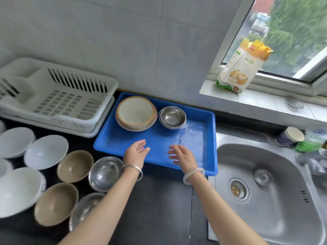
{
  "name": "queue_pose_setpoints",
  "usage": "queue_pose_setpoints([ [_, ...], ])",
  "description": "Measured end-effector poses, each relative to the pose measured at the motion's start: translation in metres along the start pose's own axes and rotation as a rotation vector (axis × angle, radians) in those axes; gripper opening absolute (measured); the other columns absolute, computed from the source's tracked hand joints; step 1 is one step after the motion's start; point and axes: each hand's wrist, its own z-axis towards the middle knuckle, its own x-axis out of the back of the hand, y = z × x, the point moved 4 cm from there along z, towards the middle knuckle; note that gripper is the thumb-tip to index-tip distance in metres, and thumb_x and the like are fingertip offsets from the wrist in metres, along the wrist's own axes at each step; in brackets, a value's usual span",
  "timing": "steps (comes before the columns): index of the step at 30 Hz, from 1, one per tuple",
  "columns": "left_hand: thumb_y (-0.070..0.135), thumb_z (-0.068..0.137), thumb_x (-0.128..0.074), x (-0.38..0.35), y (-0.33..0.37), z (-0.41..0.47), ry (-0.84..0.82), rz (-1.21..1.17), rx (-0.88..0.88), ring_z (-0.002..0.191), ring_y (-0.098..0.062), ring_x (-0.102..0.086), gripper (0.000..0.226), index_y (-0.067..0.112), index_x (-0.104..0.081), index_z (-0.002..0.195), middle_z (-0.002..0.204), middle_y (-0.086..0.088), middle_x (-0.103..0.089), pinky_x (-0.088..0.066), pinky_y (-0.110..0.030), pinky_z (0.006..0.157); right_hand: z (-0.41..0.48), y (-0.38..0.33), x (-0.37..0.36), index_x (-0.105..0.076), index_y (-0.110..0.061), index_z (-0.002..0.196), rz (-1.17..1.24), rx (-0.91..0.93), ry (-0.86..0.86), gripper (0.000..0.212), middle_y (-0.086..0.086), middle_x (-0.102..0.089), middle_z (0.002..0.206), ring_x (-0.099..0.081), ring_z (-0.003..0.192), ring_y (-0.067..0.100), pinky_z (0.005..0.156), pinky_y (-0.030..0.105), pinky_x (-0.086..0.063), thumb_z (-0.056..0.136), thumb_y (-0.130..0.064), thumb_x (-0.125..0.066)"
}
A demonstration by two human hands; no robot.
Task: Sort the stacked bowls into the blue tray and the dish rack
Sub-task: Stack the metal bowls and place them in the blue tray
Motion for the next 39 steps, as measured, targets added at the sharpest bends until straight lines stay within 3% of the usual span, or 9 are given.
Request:
queue_pose_setpoints([
  [5,-0.001,0.082,-0.062,0.062,-0.041,-0.064,0.23,0.16,-0.002,0.111,-0.023,-0.058,0.037,0.008,-0.06,0.117,0.12,-0.011,-0.063,-0.043,-0.027,0.093,-0.027,0.036,-0.06,-0.062,-0.025,0.088,-0.215,-0.002,-0.193,0.015,0.001,-0.068,0.09,-0.058,0.067,0.011,0.069,0.024,-0.046,0.092,-0.027,-0.048],
  [8,0.0,0.079,-0.063,0.097,-0.067,-0.097,0.413,0.317,-0.001,0.092,-0.021,-0.058,0.036,0.015,-0.063,0.113,0.109,-0.005,-0.061,-0.044,-0.029,0.081,-0.031,0.051,-0.094,-0.061,-0.027,0.107,-0.371,-0.012,-0.273,0.023,-0.003,-0.067,0.096,-0.062,0.076,0.011,0.073,0.026,-0.049,0.089,-0.033,-0.048],
  [11,-0.009,0.074,-0.063,0.122,-0.087,-0.12,0.563,0.339,0.008,0.114,-0.026,-0.055,0.04,0.01,-0.066,0.109,0.125,-0.008,-0.056,-0.042,-0.036,0.101,-0.029,0.057,-0.125,-0.049,-0.025,0.128,-0.428,-0.042,-0.309,0.042,-0.002,-0.063,0.113,-0.065,0.094,0.02,0.087,0.035,-0.051,0.088,-0.036,-0.052],
  [15,-0.015,0.072,-0.061,0.142,-0.113,-0.144,0.712,0.371,0.05,0.125,-0.032,-0.045,0.045,0.008,-0.066,0.11,0.133,-0.014,-0.048,-0.035,-0.039,0.107,-0.022,0.056,-0.153,-0.041,-0.023,0.135,-0.412,-0.124,-0.282,0.05,-0.004,-0.06,0.086,-0.065,0.07,0.02,0.07,0.033,-0.058,0.088,-0.03,-0.057],
  [18,-0.02,0.07,-0.058,0.15,-0.127,-0.152,0.779,0.287,0.079,0.119,-0.032,-0.049,0.052,0.009,-0.063,0.114,0.13,-0.016,-0.046,-0.036,-0.034,0.105,-0.016,0.053,-0.164,-0.044,-0.018,0.132,-0.368,-0.176,-0.27,0.044,0.003,-0.062,0.092,-0.068,0.07,0.021,0.075,0.037,-0.06,0.09,-0.018,-0.057],
  [23,-0.004,0.082,-0.055,0.155,-0.144,-0.155,0.754,0.013,0.233,0.096,-0.023,-0.061,0.049,0.019,-0.051,0.125,0.12,-0.007,-0.063,-0.049,-0.039,0.091,-0.015,0.048,-0.159,-0.055,-0.015,0.122,-0.275,-0.178,-0.209,0.038,0.006,-0.064,0.094,-0.07,0.069,0.02,0.065,0.026,-0.058,0.086,-0.002,-0.055],
  [30,-0.006,0.082,-0.055,0.151,-0.146,-0.148,0.659,-0.014,0.268,0.107,-0.027,-0.062,0.041,0.01,-0.059,0.119,0.119,-0.009,-0.065,-0.045,-0.03,0.09,-0.041,0.027,-0.12,-0.066,-0.02,0.094,-0.222,-0.017,-0.112,0.027,-0.002,-0.067,0.071,-0.068,0.052,0.008,0.048,0.012,-0.05,0.081,-0.001,-0.051],
  [34,0.005,0.085,-0.058,0.139,-0.144,-0.137,0.54,-0.064,0.25,0.105,-0.023,-0.062,0.031,0.013,-0.062,0.115,0.115,-0.007,-0.067,-0.045,-0.029,0.092,-0.061,0.022,-0.113,-0.063,-0.023,0.105,-0.331,-0.007,-0.228,0.028,0.001,-0.07,0.075,-0.067,0.051,0.004,0.046,0.01,-0.048,0.084,-0.006,-0.055],
  [39,0.02,0.092,-0.045,0.129,-0.143,-0.124,0.454,-0.216,0.286,0.104,-0.027,-0.062,0.026,0.015,-0.066,0.107,0.11,-0.01,-0.067,-0.047,-0.047,0.099,-0.076,0.035,-0.111,-0.063,-0.02,0.107,-0.474,0.023,-0.259,0.027,-0.003,-0.069,0.079,-0.067,0.05,0.004,0.045,0.01,-0.048,0.084,-0.008,-0.055],
])
